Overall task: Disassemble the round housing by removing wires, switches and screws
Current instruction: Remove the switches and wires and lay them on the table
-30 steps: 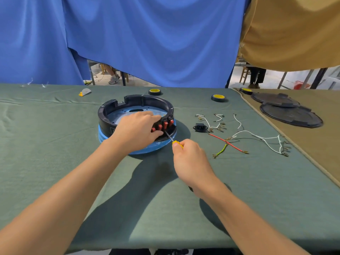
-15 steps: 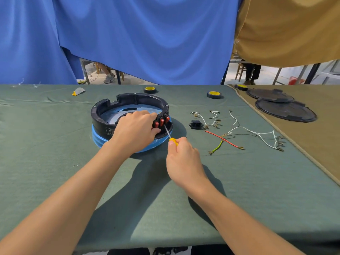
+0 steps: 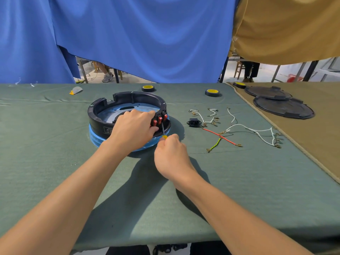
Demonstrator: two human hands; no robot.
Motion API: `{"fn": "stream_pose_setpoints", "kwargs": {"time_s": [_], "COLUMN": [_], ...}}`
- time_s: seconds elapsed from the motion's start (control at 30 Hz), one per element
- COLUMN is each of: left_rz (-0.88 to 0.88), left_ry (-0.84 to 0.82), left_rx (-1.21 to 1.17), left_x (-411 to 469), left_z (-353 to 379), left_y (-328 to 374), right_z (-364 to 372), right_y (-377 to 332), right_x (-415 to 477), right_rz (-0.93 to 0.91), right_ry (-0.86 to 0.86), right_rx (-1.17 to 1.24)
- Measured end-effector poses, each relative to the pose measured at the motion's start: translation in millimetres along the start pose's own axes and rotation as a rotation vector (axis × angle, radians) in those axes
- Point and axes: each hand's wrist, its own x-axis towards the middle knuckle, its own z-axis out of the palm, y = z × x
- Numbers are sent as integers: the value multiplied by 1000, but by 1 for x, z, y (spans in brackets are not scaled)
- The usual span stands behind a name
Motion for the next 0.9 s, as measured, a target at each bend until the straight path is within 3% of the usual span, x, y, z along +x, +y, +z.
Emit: {"fn": "stream_pose_setpoints", "kwargs": {"time_s": [0.37,0.47,0.7,0.9], "left_rz": [5,15,-2,-13], "left_ry": [-187,-183,-174,-177], "left_rx": [-189,-202,-189,-189], "left_x": [7,8,8,8], "left_z": [-14,-16,-15,-17], "left_y": [-9,-8,-7,-6], "right_z": [42,44,45,41], "right_y": [-19,-17,-21,-21], "right_x": [13,15,5,-1], "right_rz": [196,216,365,372], "right_ry": [-195,-197,-316,-341], "right_rx": [513,558,1022,1203]}}
